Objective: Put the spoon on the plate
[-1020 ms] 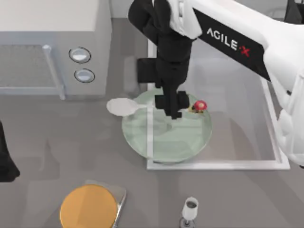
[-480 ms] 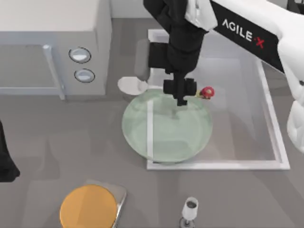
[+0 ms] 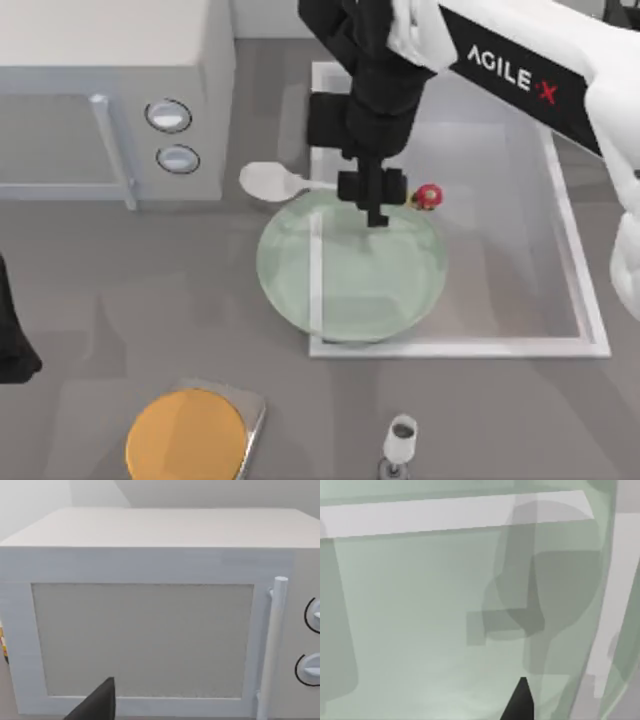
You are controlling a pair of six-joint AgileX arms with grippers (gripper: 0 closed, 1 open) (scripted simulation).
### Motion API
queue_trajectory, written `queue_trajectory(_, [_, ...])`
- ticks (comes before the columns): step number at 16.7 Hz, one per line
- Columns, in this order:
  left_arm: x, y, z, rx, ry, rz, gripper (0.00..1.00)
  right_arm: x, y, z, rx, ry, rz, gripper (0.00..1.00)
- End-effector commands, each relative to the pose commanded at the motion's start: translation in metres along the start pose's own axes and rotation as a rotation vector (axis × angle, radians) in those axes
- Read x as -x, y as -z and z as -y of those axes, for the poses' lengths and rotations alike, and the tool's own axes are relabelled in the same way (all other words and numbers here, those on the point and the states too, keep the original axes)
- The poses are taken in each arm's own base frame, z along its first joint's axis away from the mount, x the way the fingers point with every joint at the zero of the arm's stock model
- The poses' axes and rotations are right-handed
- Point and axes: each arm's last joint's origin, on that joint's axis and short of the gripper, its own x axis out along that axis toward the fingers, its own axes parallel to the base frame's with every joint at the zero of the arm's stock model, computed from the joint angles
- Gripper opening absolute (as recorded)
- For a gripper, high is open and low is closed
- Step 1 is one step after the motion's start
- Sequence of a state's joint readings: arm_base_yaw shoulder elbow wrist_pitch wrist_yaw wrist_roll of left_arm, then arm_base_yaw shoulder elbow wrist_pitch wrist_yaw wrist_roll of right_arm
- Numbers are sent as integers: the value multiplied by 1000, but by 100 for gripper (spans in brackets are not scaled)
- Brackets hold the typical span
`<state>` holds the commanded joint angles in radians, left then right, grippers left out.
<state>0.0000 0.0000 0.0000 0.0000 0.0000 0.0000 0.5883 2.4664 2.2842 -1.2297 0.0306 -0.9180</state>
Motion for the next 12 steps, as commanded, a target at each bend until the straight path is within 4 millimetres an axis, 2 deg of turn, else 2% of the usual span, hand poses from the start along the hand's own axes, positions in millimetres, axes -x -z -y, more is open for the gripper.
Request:
queue_trajectory(4, [0,0,0,0,0,0,100,-12,-10,-13,53,-49,-2,0])
queue_trajectory(9, [0,0,0,0,0,0,100,-42,-14,-28,92,-138,-45,0])
queue_trajectory(12, [0,0,0,0,0,0,100,-44,-14,-29,93,-143,-49,0])
